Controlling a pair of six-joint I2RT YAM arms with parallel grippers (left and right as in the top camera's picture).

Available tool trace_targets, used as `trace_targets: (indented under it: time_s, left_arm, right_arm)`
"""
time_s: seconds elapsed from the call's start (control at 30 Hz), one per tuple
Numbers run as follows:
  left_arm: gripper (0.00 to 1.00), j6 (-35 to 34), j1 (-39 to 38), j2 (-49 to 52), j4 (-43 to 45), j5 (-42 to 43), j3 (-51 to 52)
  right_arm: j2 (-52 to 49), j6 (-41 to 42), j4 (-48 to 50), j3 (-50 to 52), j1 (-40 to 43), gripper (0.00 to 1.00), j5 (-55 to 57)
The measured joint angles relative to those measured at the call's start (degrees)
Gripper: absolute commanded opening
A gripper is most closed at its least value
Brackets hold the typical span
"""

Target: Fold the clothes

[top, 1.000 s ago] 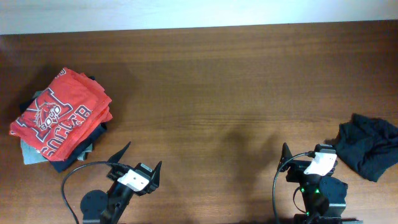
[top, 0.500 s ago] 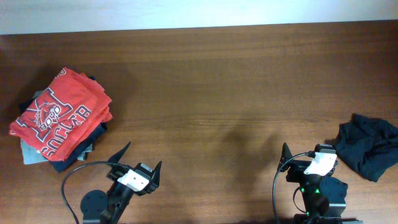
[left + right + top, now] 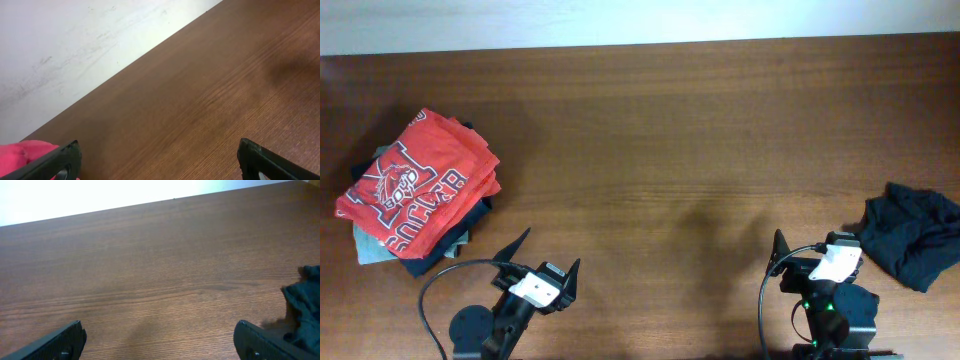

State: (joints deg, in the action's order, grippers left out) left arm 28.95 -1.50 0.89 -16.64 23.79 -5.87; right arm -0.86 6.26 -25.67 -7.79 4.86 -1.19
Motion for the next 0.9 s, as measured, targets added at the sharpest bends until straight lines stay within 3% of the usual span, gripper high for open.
trace_targets:
  time_s: [0.33, 0.5, 0.63, 0.9]
  left_arm:
    - [0.99, 0.00, 0.00, 0.00, 1.60, 0.37, 0.07]
    - [0.99, 0.00, 0.00, 0.00, 3.87, 3.80, 0.13]
    - [0.99, -0.57, 0.00, -0.04, 9.73, 9.22, 0.31]
    - [0.99, -13.20, 0.00, 1.05, 14.88, 8.20, -1.22]
  right_arm:
    - [0.00, 1.03, 1.31, 0.00, 0.00, 0.99, -1.42]
    - [0.00, 2.73, 3.08, 0.11, 0.00, 0.99, -9.14]
    - [0.02, 3.15, 9.79, 0.24, 0.00, 0.99, -18.80]
    - [0.00, 6.58, 14.86, 0.17, 0.00, 0.99, -26.21]
